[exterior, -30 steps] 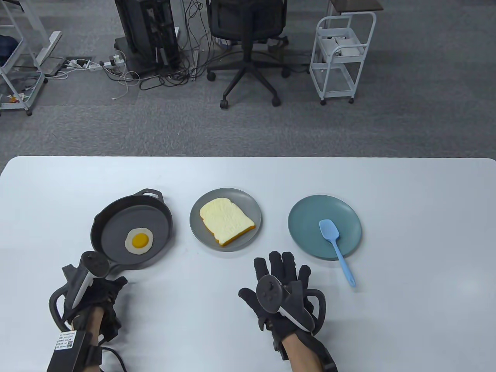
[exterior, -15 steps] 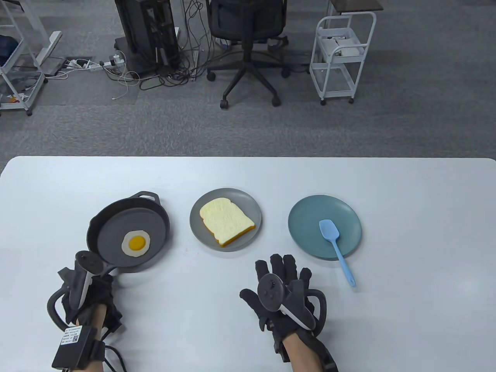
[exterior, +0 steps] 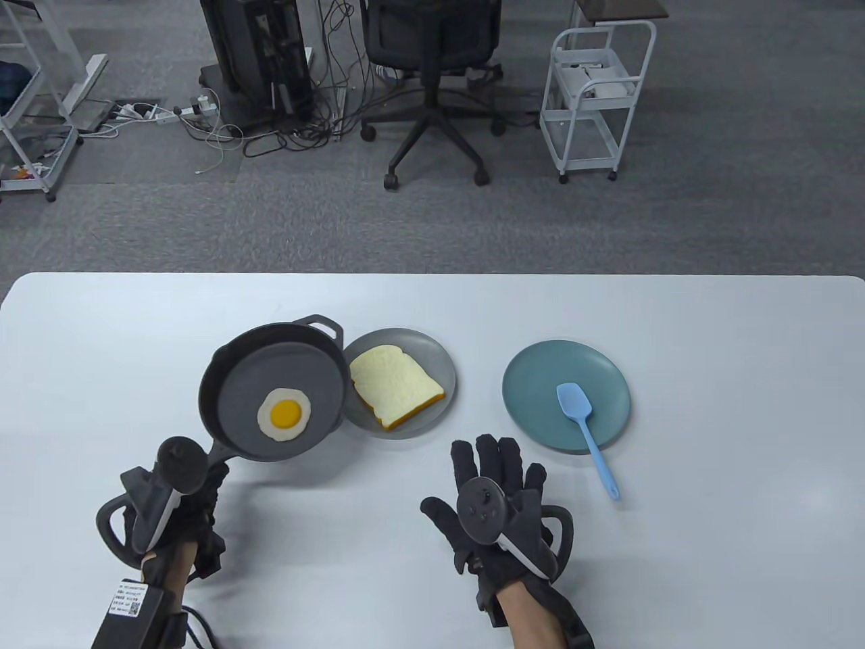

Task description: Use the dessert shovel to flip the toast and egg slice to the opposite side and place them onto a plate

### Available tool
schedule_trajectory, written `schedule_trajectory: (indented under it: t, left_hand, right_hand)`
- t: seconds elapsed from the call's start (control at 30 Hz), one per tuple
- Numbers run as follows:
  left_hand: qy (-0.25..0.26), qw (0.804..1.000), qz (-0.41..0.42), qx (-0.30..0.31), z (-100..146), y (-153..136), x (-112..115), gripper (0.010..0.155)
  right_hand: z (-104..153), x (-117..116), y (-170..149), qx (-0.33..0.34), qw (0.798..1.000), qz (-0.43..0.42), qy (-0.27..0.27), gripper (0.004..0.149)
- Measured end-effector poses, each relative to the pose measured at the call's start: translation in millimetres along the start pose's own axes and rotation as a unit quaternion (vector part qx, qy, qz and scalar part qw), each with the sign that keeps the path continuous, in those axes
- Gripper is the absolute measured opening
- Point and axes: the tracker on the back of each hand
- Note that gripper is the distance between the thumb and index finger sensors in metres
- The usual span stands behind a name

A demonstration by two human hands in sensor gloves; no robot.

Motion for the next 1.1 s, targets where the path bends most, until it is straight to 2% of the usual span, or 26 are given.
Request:
schedule_trajectory:
  t: [0.13,0.27,0.33,0.47,0.7,0.8,1.0,1.1]
  left_hand:
    - [0.007,0.995,-0.031,0.094,23.0,29.4,-5.4,0.039]
    - [0.001,0.979,-0.064,0.192,46.0,58.5,3.3,0.039]
    - [-0.017,0.966,-0.071,0.248,56.0,70.6,9.5,0.039]
    - [-0.063,0.945,-0.07,0.313,66.4,83.7,20.6,0.039]
    - [-0.129,0.926,-0.098,0.34,63.2,85.4,41.0,0.039]
    - [-0.133,0.927,-0.092,0.338,59.0,83.7,47.2,0.04]
    - [-0.14,0.921,-0.179,0.317,61.4,88.5,60.3,0.039]
    - [-0.131,0.922,-0.188,0.311,62.3,90.0,61.3,0.038]
  right_hand:
    - [1.0,3.1,-1.3,0.0,1.0,-0.022,-0.012,0.092]
    - [1.7,3.9,-2.5,0.004,0.999,-0.029,-0.023,0.092]
    - [1.3,2.4,-2.6,0.003,0.999,-0.025,-0.021,0.092]
    - [0.5,1.3,-3.3,0.0,1.0,-0.022,-0.015,0.092]
    - [-2.6,-2.4,-6.1,-0.01,1.0,-0.017,0.003,0.092]
    - [-3.3,-3.9,-6.1,-0.011,1.0,-0.017,0.01,0.092]
    - [-2.3,-5.2,-5.4,-0.012,1.0,-0.013,0.019,0.092]
    - [-1.6,-4.9,-5.2,-0.014,1.0,-0.011,0.022,0.092]
Point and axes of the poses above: the tracker on the back of each hand, its own y axis roughly to the thumb side, its own z axis roughly from the fingertips to the wrist, x = y × z, and after that the axes turned 11 degrees about -x, right-handed
